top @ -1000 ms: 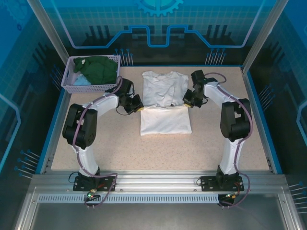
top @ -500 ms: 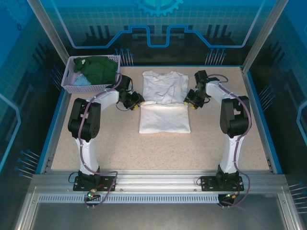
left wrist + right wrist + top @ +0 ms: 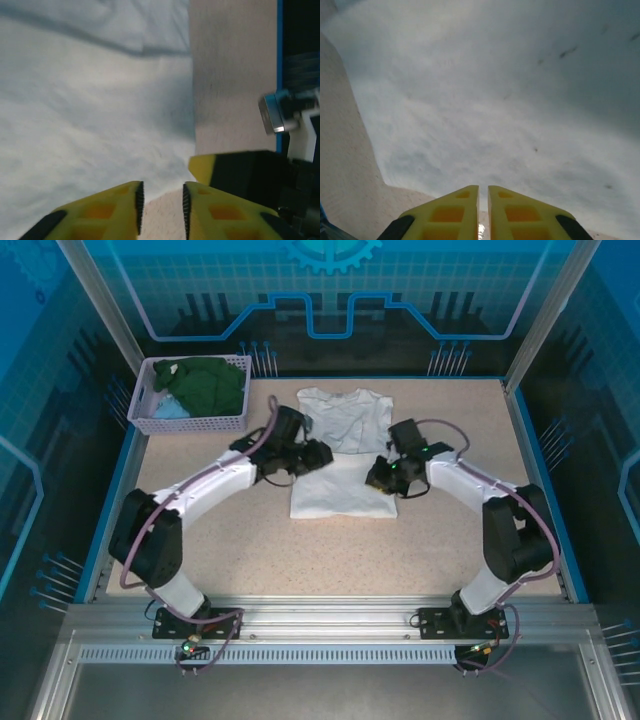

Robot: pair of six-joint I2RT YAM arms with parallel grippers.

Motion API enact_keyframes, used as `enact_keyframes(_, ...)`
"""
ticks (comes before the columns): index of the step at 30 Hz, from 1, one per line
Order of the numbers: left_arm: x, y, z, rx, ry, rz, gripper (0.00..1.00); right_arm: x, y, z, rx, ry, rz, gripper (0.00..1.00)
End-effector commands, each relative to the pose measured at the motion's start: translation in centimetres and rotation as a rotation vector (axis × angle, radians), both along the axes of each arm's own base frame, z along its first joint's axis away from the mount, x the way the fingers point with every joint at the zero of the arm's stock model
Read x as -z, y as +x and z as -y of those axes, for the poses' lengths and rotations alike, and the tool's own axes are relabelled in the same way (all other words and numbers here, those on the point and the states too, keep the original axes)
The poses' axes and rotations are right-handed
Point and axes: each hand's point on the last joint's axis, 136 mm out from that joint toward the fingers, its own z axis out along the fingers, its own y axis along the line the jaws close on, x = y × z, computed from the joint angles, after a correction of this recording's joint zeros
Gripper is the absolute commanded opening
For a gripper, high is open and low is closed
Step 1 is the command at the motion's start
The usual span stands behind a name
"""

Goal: Fold and stack the t-shirts

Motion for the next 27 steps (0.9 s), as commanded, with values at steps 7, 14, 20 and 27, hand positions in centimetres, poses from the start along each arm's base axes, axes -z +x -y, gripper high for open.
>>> enact_keyframes(7, 13.2, -4.5, -2.6, 0.051, 0.164, -0.23, 0.27, 6.8, -2.4, 1.8, 0.035, -0.041, -0.166, 0.12)
enact_keyframes(14, 16.4, -11.1, -6.0, 0.052, 0.188, -0.322, 0.3, 9.7, -8.6, 3.3, 0.022, -0.084, -0.22, 0.14)
enact_keyframes(20, 16.4, -16.4, -7.9, 0.051, 0.197, -0.357, 0.31, 9.0, -13.1, 4.2, -0.005, -0.163, -0.194, 0.2)
enact_keyframes(27, 11.0, -16.8, -8.9, 0.024, 0.178, -0.255, 0.42, 5.6, -14.6, 4.9, 0.022, -0.135, -0.07, 0.45)
